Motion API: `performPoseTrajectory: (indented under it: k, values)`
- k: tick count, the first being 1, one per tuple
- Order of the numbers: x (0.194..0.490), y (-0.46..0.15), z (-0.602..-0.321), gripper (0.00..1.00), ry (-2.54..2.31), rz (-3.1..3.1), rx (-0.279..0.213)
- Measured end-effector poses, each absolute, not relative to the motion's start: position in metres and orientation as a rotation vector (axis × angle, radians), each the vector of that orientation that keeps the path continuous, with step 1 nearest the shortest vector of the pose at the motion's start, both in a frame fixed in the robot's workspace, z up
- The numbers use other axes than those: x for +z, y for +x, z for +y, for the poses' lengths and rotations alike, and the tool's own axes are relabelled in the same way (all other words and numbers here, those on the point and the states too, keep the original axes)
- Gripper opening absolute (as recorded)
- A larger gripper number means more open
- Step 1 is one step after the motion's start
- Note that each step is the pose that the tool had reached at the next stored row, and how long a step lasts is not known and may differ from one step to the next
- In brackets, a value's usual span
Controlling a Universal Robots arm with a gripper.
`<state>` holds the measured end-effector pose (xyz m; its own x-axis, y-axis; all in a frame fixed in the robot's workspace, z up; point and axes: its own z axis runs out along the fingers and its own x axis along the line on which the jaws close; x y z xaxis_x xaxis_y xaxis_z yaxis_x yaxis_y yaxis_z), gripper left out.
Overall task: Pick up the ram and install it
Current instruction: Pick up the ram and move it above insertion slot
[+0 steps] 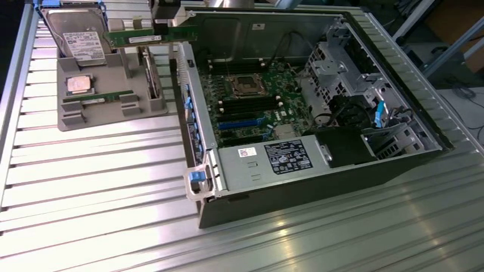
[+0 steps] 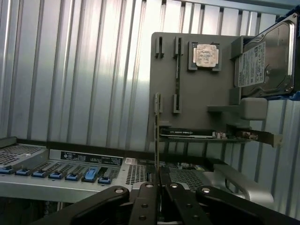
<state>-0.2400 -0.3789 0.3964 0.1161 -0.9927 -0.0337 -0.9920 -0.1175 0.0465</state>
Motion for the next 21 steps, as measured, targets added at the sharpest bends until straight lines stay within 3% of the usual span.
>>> performPoseTrajectory:
  k: [21]
  values:
    - [0.396,-0.206,-0.379,0.12,2.337,-2.078,-0.087]
